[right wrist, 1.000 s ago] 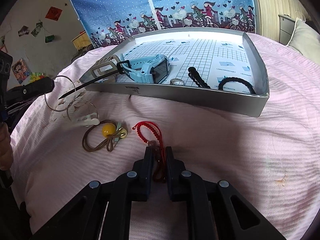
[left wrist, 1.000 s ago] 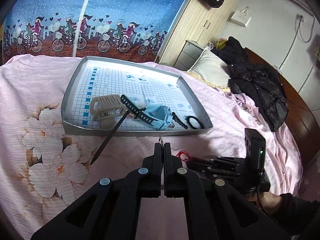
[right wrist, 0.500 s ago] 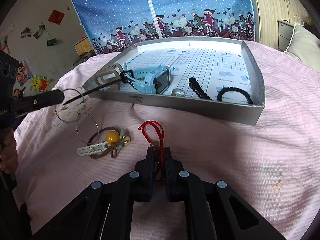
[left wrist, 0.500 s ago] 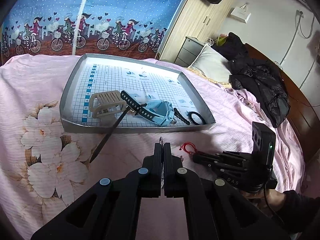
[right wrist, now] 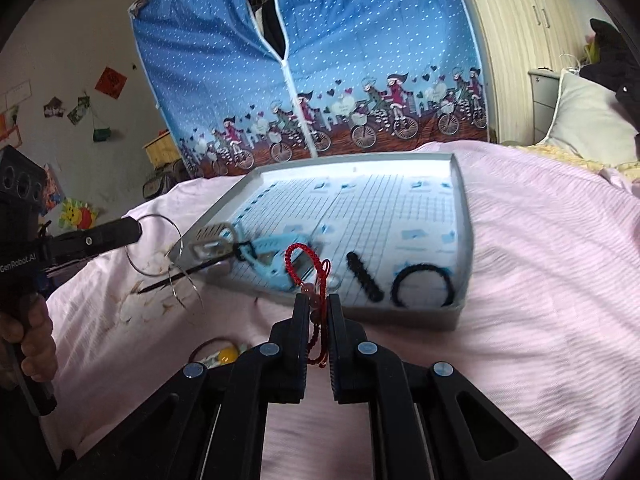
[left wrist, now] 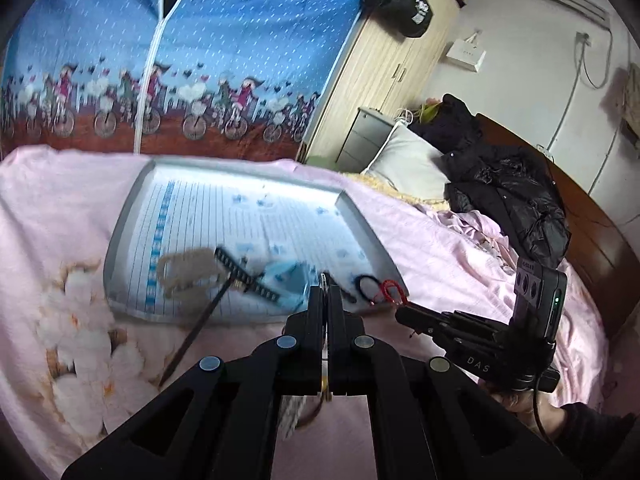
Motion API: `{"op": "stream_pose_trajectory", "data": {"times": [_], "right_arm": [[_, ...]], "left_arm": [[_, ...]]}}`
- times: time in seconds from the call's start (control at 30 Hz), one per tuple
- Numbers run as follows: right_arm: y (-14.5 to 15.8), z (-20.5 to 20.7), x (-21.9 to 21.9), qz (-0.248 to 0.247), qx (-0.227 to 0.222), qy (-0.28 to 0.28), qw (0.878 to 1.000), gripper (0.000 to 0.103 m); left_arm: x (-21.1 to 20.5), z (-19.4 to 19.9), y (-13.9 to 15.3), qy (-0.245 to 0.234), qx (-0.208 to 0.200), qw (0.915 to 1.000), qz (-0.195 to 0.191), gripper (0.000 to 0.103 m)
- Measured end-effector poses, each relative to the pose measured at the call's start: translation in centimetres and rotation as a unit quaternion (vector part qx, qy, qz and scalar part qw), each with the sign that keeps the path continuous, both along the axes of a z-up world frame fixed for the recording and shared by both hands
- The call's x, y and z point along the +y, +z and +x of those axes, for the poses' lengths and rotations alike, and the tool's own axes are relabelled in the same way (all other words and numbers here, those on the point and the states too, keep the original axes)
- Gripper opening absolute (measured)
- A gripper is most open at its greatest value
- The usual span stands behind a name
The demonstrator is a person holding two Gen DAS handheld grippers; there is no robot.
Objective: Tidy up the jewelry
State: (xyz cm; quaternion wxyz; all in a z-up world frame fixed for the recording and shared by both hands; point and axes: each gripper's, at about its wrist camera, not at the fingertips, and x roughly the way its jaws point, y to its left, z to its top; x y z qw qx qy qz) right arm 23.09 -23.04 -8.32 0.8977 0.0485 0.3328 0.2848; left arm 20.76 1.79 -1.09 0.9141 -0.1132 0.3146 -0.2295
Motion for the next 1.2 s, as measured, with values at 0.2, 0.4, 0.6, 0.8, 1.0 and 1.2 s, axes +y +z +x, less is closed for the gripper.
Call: {"op": "stream_pose_trajectory", "data": {"times": [0.2,0.4,0.6,0.8,1.0,1.2], "right_arm": [[0.2,2.7,-1.2,-0.01,-0.009,-0.019,1.0,0.008],[-1.3,5.0,-2.4,-0.006,0.014,-0.032,0.999,0.008],[-2.4,5.6,-3.3,-0.006,0.045,-0.042,0.998,0.009],[-2.7,5.7,-3.5,-0.011,0.057,-0.047,0.997,0.01],[-2.3,5.4,-3.4,-0.015,0.051,-0.051,0.997,0.025],[0.1,4.2,-3.6,-0.016,0.015,-0.068,0.997,0.048]], "left_arm": [[-3.2,4.8,0.9,0.018,-0.013,0.9997,-0.011,0.0],[-6.2,9.6,-1.1,0.024,0.023,0.9994,0.001,0.0],[-9.1,11.8,-3.6,0.014,0.052,0.9981,0.032,0.0],[-10.3,12.5,-5.7,0.025,0.089,0.994,0.059,0.0],[-9.7,11.9,-5.4,0.042,0.097,0.9919,0.07,0.013],[-7.9,9.2,-2.5,0.07,0.065,0.9943,0.048,0.067]]}}
